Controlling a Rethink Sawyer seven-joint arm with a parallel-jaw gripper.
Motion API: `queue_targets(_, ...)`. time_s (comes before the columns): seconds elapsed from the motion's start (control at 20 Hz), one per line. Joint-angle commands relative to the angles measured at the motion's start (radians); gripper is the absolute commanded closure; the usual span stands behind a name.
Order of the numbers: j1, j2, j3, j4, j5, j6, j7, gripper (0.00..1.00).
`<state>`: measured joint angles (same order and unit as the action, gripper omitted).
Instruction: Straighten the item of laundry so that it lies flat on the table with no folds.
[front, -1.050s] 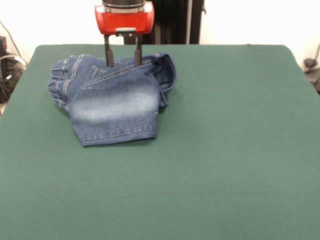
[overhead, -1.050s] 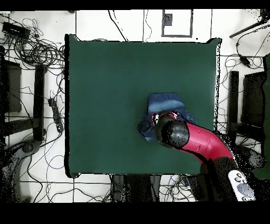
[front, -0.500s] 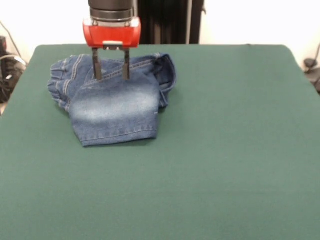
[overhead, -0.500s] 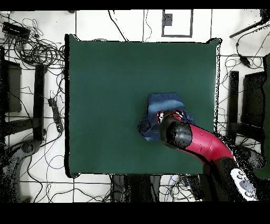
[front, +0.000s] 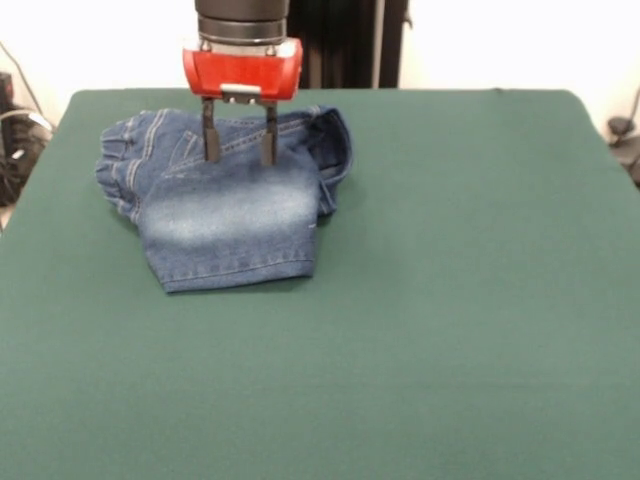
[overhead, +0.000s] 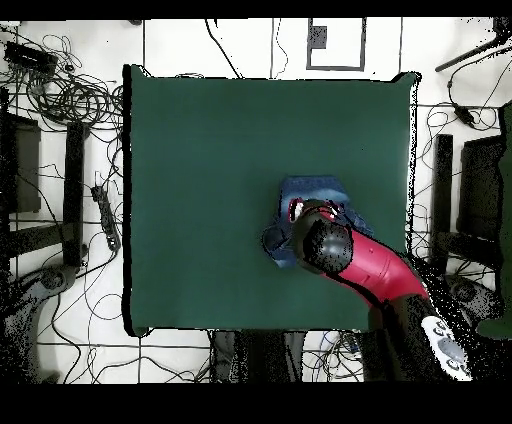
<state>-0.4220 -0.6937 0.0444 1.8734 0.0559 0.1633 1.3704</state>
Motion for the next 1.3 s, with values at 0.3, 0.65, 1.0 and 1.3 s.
queue_targets(0.3,0.106,-0.093,-0.080,0.122,0.144,0.037,0.395,0.00)
queue_targets(0.65,0.108,-0.113,-0.070,0.199,0.210,-0.035,0.482,0.00)
queue_targets(1.0,0.072,-0.102,-0.039,0.264,0.222,-0.145,0.543,0.00)
queue_targets(1.3,-0.015,-0.059,0.038,0.322,0.137,-0.272,0.559,0.00)
